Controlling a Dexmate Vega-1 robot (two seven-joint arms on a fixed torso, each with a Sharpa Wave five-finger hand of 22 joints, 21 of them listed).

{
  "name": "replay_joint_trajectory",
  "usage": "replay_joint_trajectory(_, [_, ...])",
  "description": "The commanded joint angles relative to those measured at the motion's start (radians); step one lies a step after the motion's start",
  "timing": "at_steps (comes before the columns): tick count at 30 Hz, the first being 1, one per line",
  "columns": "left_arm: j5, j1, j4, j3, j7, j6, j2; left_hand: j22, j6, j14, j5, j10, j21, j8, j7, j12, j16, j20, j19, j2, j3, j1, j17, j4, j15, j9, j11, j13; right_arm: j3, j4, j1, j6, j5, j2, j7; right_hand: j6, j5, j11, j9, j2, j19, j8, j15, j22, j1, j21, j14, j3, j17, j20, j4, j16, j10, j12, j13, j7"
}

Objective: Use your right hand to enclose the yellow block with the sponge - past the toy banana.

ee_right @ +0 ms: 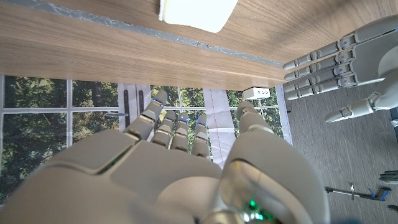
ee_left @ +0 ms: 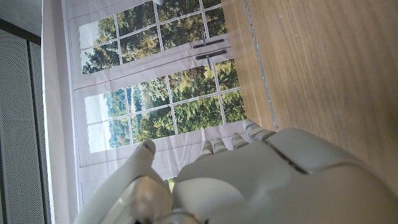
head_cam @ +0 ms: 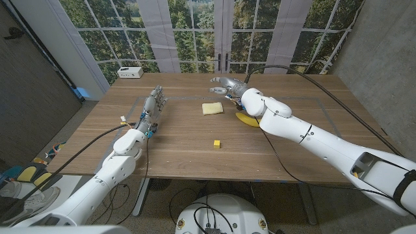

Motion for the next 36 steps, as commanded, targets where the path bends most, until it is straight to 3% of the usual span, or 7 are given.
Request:
replay_joint_trajectory(1, [-0.004, 0.004, -0.002, -0.005, -0.003, -0.003, 0.005, 0.004, -0.012, -0.067, 0.004, -0.018, -0.006, 0.001, 0.003, -0.001, 0.004, -0.001, 0.001, 0.003, -0.008, 0.004, 0.002, -0.001, 0.001, 0.003, 0.007, 0.003, -0.036, 0.039, 0.016, -0.01, -0.035, 0.037, 0.015, 0.008, -0.006, -0.009, 0.001, -0.011, -0.017, 0.0, -0.004, 0.006, 0.003, -0.009, -0.005, -0.007, 0.002, 0.005, -0.002, -0.004, 0.001, -0.001, 0.005, -0.005])
replay_joint_trajectory(3, [-0.005, 0.002, -0.001, -0.004, -0.003, 0.001, 0.005, 0.004, -0.012, -0.067, 0.004, -0.018, -0.007, 0.001, 0.003, -0.001, 0.004, -0.001, 0.002, 0.003, -0.009, 0.005, 0.002, -0.001, 0.001, 0.003, 0.007, 0.003, -0.042, 0.044, 0.02, -0.016, -0.042, 0.043, 0.018, 0.008, -0.008, -0.007, 0.002, -0.019, -0.026, -0.001, -0.001, 0.006, -0.004, -0.015, -0.006, -0.015, 0.003, 0.017, 0.001, -0.005, 0.001, -0.002, 0.005, -0.003])
replay_joint_trajectory(13, [-0.009, -0.008, 0.02, -0.004, -0.015, -0.003, -0.001, 0.004, -0.011, -0.067, 0.004, -0.019, -0.008, 0.001, 0.002, -0.002, 0.004, -0.001, 0.002, 0.003, -0.01, 0.005, 0.002, -0.001, 0.002, 0.003, 0.007, 0.003, -0.06, 0.083, 0.034, -0.02, -0.05, 0.067, 0.026, 0.007, -0.01, -0.012, 0.002, -0.03, -0.04, -0.003, 0.001, 0.006, -0.014, -0.027, -0.023, -0.027, 0.002, 0.017, 0.003, -0.012, -0.002, -0.003, 0.005, -0.006])
replay_joint_trajectory(25, [-0.009, -0.021, 0.036, -0.001, -0.023, -0.003, -0.005, 0.004, -0.01, -0.067, 0.004, -0.019, -0.01, 0.001, 0.001, -0.002, 0.004, -0.001, 0.002, 0.003, -0.011, 0.005, 0.002, -0.001, 0.001, 0.003, 0.007, 0.003, -0.083, 0.129, 0.056, -0.036, -0.063, 0.091, 0.035, 0.003, -0.011, -0.014, 0.002, -0.047, -0.037, -0.005, 0.003, 0.007, -0.029, -0.032, -0.033, -0.044, 0.001, 0.021, 0.006, -0.016, -0.013, -0.007, 0.005, -0.008])
replay_joint_trajectory(30, [-0.009, -0.027, 0.042, 0.001, -0.026, 0.003, -0.005, 0.004, 0.0, -0.067, 0.004, -0.018, -0.011, 0.005, -0.008, -0.002, 0.004, -0.002, 0.003, 0.003, -0.012, 0.005, 0.002, -0.001, 0.003, 0.003, 0.007, 0.003, -0.095, 0.147, 0.065, -0.056, -0.072, 0.105, 0.033, -0.001, -0.01, -0.017, 0.002, -0.053, -0.034, -0.006, 0.004, 0.007, -0.034, -0.034, -0.035, -0.051, 0.001, 0.035, 0.006, -0.017, -0.017, -0.008, 0.005, -0.009])
replay_joint_trajectory(36, [-0.008, -0.035, 0.049, 0.002, -0.025, 0.006, -0.008, 0.004, 0.0, -0.067, 0.004, -0.019, -0.012, 0.004, 0.004, -0.003, 0.004, -0.001, 0.003, 0.004, -0.012, 0.005, 0.002, -0.001, 0.002, 0.003, 0.007, 0.003, -0.109, 0.181, 0.083, -0.068, -0.067, 0.122, 0.05, -0.01, -0.009, -0.019, 0.002, -0.058, -0.029, -0.009, 0.002, 0.007, -0.036, -0.036, -0.035, -0.056, 0.0, 0.036, 0.005, -0.017, -0.025, -0.01, 0.005, -0.014])
